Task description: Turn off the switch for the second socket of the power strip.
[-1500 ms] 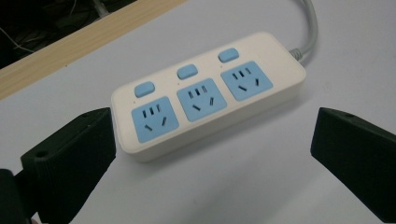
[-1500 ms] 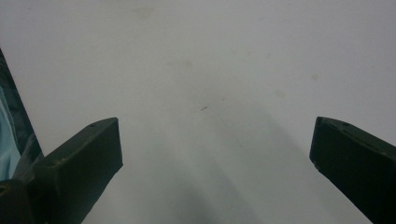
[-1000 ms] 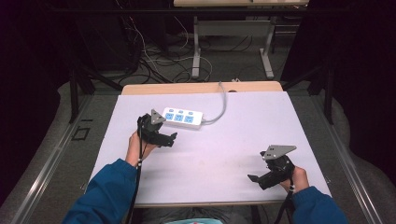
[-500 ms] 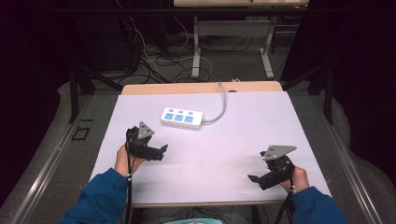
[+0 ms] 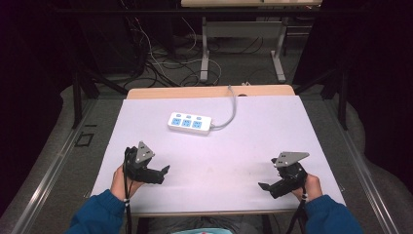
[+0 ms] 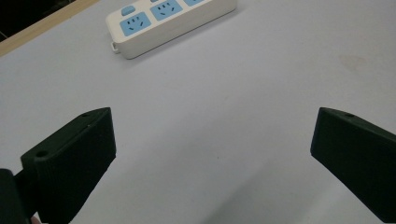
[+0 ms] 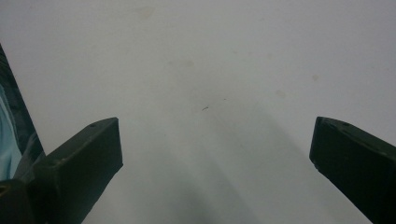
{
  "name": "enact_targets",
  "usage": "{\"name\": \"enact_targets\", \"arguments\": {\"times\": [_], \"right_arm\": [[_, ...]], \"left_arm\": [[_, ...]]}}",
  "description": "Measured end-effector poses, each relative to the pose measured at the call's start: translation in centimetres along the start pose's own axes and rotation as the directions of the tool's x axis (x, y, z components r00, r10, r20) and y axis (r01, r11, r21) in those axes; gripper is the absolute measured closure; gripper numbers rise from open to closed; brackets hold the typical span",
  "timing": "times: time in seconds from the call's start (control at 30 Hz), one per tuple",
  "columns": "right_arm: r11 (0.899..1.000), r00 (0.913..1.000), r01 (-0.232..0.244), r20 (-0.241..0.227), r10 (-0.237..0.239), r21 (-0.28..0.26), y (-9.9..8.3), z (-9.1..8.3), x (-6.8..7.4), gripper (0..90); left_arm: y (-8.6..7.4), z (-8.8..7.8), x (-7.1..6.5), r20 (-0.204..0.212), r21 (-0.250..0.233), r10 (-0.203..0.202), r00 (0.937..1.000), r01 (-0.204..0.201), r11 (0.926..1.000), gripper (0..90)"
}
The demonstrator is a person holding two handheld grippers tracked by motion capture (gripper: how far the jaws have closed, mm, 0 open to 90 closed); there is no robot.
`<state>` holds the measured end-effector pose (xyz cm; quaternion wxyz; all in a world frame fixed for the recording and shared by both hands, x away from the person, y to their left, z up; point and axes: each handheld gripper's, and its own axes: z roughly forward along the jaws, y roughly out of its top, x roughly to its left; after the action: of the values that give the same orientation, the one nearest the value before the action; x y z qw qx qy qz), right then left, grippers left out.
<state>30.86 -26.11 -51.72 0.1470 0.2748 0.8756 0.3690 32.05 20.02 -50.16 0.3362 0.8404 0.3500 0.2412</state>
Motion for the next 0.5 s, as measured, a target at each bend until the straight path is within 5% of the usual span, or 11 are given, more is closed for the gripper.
{"name": "enact_targets", "arguments": {"times": [0.37, 0.5], "right_arm": [[1.0, 0.9999, -0.011, 0.0, 0.011, 0.004, 0.0, 0.0, 0.1, 1.9], [1.0, 0.9999, -0.01, 0.0, 0.01, 0.004, 0.0, 0.0, 0.1, 1.9]], "left_arm": [[-1.9, -1.9, -0.7, -0.018, -0.031, 0.01, 0.9998, -0.01, 0.9995, 0.0], [-2.5, -2.3, -1.2, 0.004, -0.03, -0.001, 1.0, 0.002, 0.9996, 0.0]]}}
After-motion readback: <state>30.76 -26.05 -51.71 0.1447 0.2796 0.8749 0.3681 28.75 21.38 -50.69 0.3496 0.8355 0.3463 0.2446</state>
